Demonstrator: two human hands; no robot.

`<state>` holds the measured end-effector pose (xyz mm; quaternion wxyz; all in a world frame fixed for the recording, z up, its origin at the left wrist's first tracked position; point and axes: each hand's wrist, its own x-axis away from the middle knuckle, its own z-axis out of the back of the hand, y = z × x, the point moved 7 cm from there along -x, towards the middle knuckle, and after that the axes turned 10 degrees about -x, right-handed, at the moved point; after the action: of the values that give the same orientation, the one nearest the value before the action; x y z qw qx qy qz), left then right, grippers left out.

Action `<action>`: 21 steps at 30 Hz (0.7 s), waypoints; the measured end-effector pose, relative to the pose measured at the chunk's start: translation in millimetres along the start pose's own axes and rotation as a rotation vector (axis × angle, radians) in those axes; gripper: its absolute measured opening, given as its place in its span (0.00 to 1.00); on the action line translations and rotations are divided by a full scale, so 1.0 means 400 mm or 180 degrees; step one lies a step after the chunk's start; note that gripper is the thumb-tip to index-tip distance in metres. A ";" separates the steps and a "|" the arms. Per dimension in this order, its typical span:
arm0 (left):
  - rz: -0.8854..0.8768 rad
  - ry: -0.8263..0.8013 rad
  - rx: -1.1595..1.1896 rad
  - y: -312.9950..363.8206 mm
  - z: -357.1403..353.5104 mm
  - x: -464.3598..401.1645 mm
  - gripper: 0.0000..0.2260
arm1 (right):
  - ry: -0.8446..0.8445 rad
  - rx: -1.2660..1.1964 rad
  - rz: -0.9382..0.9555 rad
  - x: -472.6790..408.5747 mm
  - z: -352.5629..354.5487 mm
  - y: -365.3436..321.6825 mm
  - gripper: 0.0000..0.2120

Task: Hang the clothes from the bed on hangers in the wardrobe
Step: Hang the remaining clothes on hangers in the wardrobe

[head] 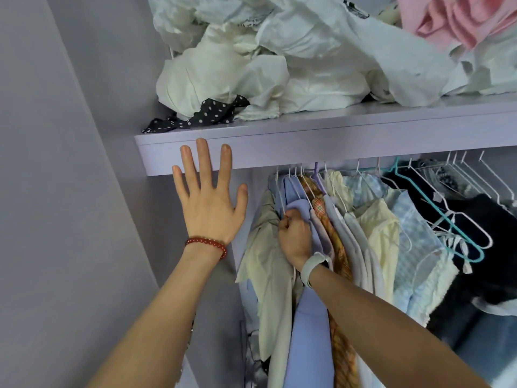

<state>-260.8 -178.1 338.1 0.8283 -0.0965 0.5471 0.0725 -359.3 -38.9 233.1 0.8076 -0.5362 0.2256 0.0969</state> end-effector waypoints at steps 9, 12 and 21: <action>0.0012 0.0030 -0.0039 0.004 0.001 -0.001 0.30 | -0.0035 -0.0412 -0.0354 -0.041 0.008 -0.009 0.08; 0.0017 -0.0004 -0.0058 0.005 0.003 -0.001 0.30 | -0.0360 -0.0104 -0.0416 -0.043 -0.008 0.023 0.09; 0.0182 -0.0075 0.0246 0.013 0.012 0.013 0.31 | -0.0512 0.0226 -0.0061 0.030 -0.004 0.040 0.16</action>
<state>-255.7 -171.8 334.7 0.8354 -0.0480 0.5423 0.0761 -355.6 -34.9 213.8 0.8424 -0.5000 0.1580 0.1239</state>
